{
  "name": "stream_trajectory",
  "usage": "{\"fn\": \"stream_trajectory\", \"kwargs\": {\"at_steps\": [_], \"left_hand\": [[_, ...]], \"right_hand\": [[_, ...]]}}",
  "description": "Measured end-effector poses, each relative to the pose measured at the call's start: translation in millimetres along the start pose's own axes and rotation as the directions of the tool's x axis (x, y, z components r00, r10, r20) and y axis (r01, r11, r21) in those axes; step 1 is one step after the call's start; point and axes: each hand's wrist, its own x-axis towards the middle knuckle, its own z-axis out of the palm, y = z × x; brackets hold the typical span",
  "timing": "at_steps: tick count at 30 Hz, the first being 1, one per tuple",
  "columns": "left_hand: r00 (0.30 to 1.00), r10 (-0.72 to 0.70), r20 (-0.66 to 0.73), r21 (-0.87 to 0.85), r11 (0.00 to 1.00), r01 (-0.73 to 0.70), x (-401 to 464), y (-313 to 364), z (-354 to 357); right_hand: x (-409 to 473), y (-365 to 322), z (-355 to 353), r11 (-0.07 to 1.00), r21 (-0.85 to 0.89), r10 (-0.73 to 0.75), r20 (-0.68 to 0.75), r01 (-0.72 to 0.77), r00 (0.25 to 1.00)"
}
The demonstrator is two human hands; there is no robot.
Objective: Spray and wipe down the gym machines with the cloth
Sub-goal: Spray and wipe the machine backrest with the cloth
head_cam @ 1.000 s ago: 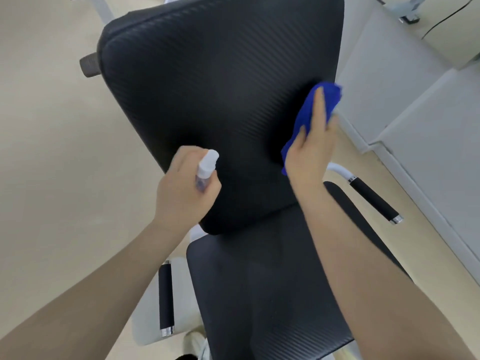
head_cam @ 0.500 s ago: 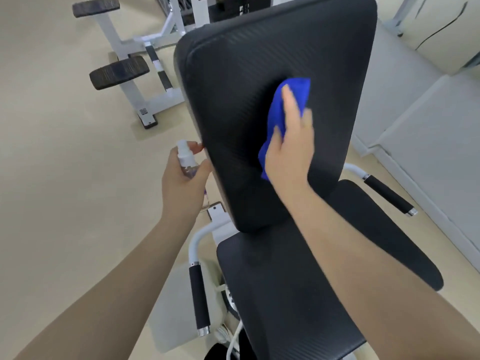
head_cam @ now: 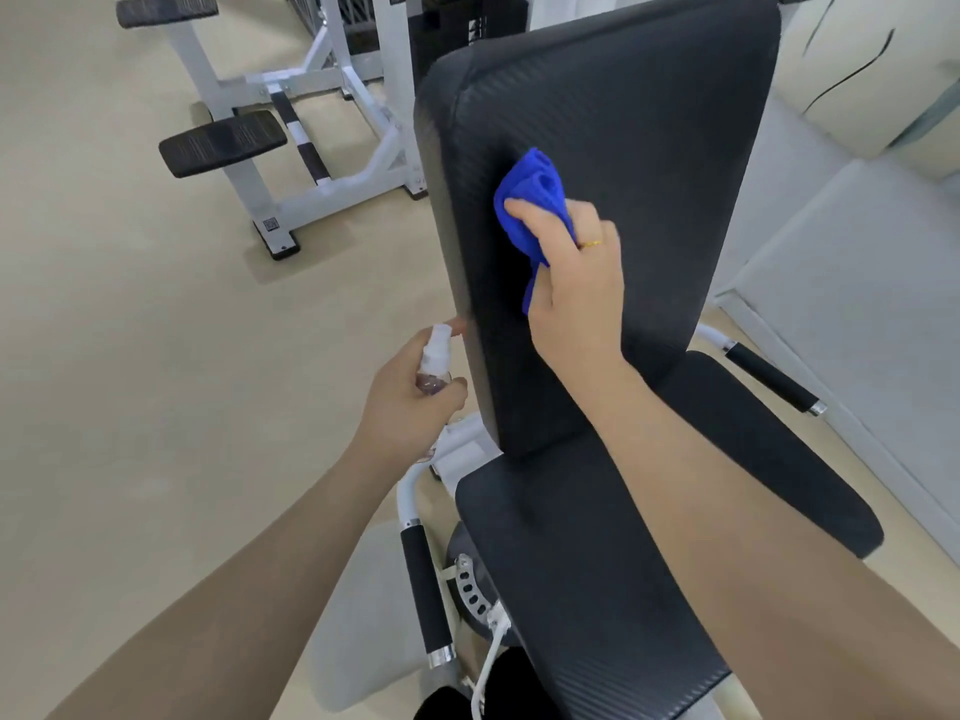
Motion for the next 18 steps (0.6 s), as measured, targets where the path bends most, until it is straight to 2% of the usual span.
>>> {"fn": "stream_trajectory", "kwargs": {"at_steps": [2,4,8,10,11,13,15,18], "left_hand": [[1.0,-0.006,-0.022,-0.05,0.999,0.005,3,-4,-2],[1.0,-0.01,-0.025,-0.071,0.997,0.009,5,-11,-3],[0.998,0.06,-0.02,-0.016,0.998,-0.06,3,-23,-1],[0.994,0.103,-0.031,0.001,0.995,-0.103,0,-28,2],[0.992,0.118,-0.033,0.007,0.993,-0.118,-1,-31,3],[0.993,0.12,-0.018,0.043,0.992,-0.119,-3,-40,7],[0.995,0.101,-0.006,0.112,0.989,-0.1,-4,-49,12],[0.994,0.105,-0.031,0.206,0.974,-0.096,-5,-57,15]], "right_hand": [[15,-1,6,0.999,-0.027,-0.02,-0.028,0.02,0.999],[-6,4,17,0.996,-0.069,-0.05,0.015,0.051,0.999],[-83,28,24,0.989,-0.141,-0.009,0.289,0.052,0.957],[-93,37,15,0.987,-0.148,-0.003,0.355,0.06,0.935],[-86,38,10,0.989,-0.138,-0.011,0.314,0.057,0.949],[-52,34,4,0.995,-0.095,-0.026,0.125,0.038,0.992],[-15,28,5,0.997,-0.059,-0.042,-0.013,0.042,0.999],[-16,26,20,0.989,-0.093,-0.118,0.004,0.118,0.993]]}}
